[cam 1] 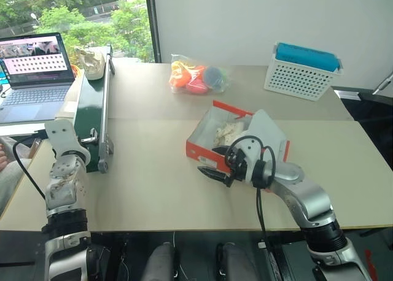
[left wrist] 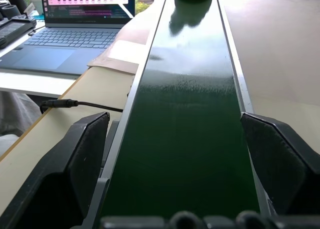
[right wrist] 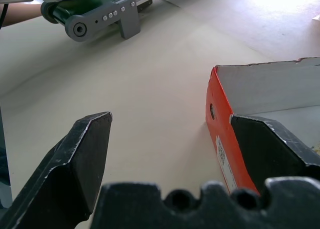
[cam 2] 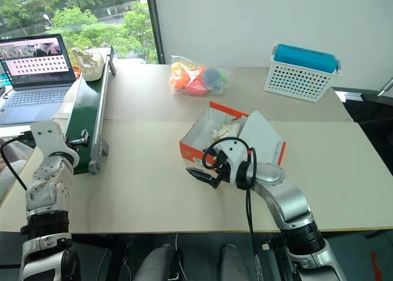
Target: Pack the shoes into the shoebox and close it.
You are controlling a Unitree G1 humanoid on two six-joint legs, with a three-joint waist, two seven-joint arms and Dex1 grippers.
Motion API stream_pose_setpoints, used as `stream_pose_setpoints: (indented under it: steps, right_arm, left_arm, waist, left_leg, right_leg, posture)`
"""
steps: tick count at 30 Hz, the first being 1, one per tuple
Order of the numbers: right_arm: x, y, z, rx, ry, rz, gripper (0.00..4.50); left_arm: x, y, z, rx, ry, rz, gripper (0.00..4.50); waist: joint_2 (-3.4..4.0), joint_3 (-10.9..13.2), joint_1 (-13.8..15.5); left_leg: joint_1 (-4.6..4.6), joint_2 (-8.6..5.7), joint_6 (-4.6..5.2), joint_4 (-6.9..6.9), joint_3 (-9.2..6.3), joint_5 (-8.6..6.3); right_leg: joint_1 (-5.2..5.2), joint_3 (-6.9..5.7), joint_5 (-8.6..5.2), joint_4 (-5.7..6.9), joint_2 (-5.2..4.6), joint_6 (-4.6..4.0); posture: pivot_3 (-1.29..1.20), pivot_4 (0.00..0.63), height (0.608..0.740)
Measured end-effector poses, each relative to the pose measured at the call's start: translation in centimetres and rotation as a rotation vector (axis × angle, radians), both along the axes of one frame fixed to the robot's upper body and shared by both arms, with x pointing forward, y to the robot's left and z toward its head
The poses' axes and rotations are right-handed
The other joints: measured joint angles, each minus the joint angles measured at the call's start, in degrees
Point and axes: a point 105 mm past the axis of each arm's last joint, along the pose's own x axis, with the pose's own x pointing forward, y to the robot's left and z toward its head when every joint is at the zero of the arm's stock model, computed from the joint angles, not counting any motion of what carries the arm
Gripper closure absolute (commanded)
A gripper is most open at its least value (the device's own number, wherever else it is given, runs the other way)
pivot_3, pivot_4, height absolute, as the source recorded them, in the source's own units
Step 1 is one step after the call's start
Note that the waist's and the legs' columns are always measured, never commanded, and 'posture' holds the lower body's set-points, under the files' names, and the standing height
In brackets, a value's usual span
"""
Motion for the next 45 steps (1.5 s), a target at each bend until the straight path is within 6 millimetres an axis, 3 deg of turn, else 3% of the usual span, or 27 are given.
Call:
stream_pose_setpoints:
  steps: [14, 20, 31, 45]
  right_arm:
    - [0.0, 0.1, -0.2, 0.001, 0.011, -0.007, 0.00]
    - [0.0, 0.1, -0.4, -0.004, 0.027, -0.013, 0.00]
    - [0.1, 0.1, -0.5, -0.003, 0.036, -0.020, 0.00]
    - [0.1, 0.3, -0.3, 0.016, 0.042, -0.027, 0.00]
  left_arm:
    - [0.3, -0.5, 0.0, -0.002, 0.008, -0.029, 0.02]
    - [0.5, -1.1, -1.1, -0.016, 0.083, -0.057, 0.02]
    - [1.1, 0.2, 1.6, 0.003, 0.136, -0.025, 0.02]
    - [1.2, 0.5, 0.9, -0.017, 0.164, -0.016, 0.02]
  waist:
    - [0.00, 0.0, 0.0]
    - [0.00, 0.0, 0.0]
    - [0.00, 0.0, -0.1]
    - [0.00, 0.0, -0.1]
  left_leg:
    - [0.00, -0.01, 0.00, 0.01, 0.00, 0.00]
    - [0.00, -0.01, 0.00, 0.01, 0.01, 0.00]
    - [0.00, -0.01, -0.02, 0.03, 0.00, 0.01]
    - [0.02, -0.01, -0.04, 0.03, 0.00, 0.03]
  right_leg:
    - [0.01, 0.00, 0.00, 0.00, 0.00, 0.00]
    - [0.01, 0.00, 0.00, 0.01, 0.02, 0.00]
    - [0.01, 0.00, 0.00, 0.03, 0.05, 0.01]
    - [0.01, 0.02, 0.00, 0.06, 0.05, 0.00]
  posture:
    - [0.00, 0.150, 0.699]
    - [0.00, 0.150, 0.699]
    - [0.00, 0.150, 0.699]
    - [0.00, 0.150, 0.699]
